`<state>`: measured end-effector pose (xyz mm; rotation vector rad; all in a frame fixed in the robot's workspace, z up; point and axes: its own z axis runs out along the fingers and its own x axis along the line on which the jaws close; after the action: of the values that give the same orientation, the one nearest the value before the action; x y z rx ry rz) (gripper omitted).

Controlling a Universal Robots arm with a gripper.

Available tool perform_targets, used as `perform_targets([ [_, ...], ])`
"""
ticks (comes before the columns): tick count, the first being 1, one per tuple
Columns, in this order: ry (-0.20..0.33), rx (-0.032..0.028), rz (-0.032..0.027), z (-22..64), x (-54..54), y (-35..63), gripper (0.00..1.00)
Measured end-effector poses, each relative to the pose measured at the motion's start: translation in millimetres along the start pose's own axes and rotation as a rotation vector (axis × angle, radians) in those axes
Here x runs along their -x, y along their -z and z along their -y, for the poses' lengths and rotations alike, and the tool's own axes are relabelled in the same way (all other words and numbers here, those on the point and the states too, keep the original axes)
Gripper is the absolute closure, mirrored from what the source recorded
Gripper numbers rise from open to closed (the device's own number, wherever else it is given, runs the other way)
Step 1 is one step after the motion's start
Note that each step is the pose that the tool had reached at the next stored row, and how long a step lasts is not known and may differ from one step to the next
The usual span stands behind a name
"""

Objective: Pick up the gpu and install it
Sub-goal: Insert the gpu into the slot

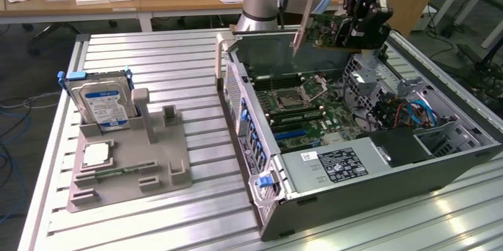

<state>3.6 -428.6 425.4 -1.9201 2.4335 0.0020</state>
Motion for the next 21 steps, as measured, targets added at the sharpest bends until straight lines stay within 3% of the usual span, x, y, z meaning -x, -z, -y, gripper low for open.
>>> perform_targets([
  [8, 0.101, -0.0126, 0.0063, 0.2, -0.9, -3.3, 0.72],
  [15, 0.163, -0.0104, 0.0111, 0.6, -1.2, -8.6, 0.72],
  [21, 0.168, -0.0049, 0.0115, -2.1, -1.8, -15.3, 0.72],
])
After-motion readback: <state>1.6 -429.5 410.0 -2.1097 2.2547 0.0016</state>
